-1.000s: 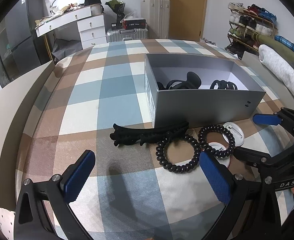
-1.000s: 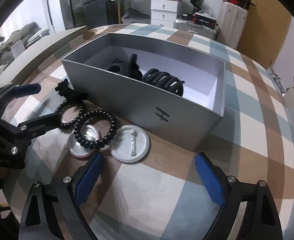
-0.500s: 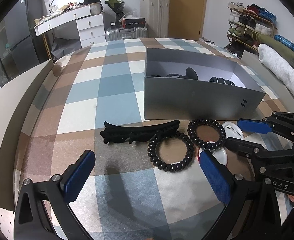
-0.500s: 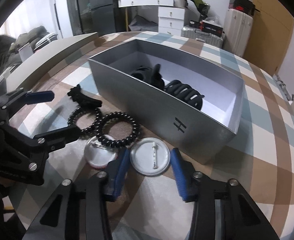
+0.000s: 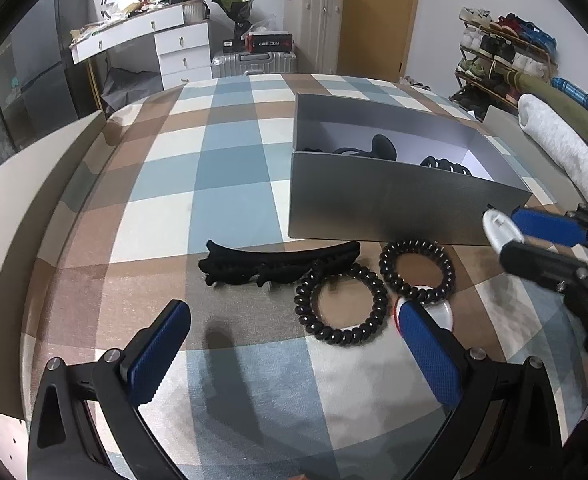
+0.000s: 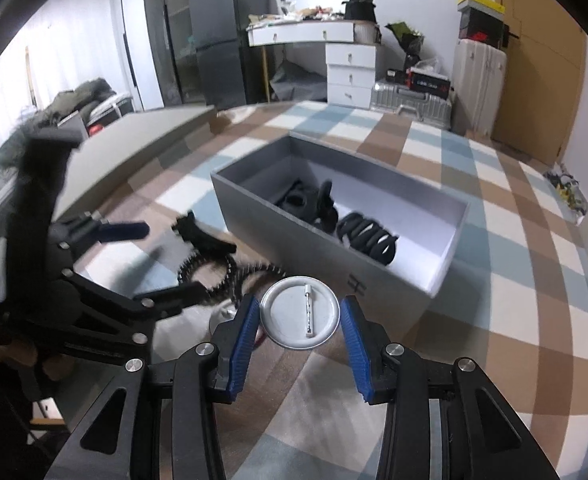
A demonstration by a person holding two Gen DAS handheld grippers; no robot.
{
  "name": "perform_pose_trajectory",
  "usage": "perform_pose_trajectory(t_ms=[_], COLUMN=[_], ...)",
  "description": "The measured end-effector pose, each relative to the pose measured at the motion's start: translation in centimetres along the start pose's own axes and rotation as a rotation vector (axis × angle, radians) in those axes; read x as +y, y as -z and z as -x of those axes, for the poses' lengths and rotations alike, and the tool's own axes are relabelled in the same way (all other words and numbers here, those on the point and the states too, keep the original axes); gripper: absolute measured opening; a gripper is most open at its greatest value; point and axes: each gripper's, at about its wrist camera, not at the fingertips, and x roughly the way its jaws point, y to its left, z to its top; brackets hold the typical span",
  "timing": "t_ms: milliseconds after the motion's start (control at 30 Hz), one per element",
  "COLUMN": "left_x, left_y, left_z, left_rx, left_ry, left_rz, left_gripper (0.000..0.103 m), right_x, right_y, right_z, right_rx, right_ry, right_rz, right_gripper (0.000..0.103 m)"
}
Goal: Organize jewelry
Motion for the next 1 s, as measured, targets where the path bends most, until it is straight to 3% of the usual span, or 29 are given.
perform_pose_trajectory(t_ms=[333, 533, 600, 733, 1000], left_x=[1.0, 0.5, 0.1, -0.3, 0.3], left_y=[-0.4, -0.4, -0.3, -0.1, -0.4], left_z=[-0.7, -0.6, -0.6, -0.3, -0.1], left_rx=[0.033, 0.026, 0.03, 0.024, 0.008], left_ry=[0.034, 0.036, 0.031, 0.059, 0.072], left_rz=[0.089, 0.062, 0.034, 0.011, 0.041], left_gripper=[0.101, 0.1, 0.084, 0.069, 0.067], right_x=[-1.6, -1.9, -2.0, -2.0, -2.1], right_y=[-0.5, -0.4, -0.4, -0.4, -0.4], right_z=[1.1, 1.2, 1.3, 1.4, 1.5], right_rx=[-0.034, -0.034, -0.036, -0.037, -0.041], right_ry=[0.008, 0.016, 0.016, 0.017, 0.017], right_rz=[-0.04, -0.045, -0.048, -0.047, -0.05], right_gripper=[0.041, 0.041, 0.041, 0.041, 0.041])
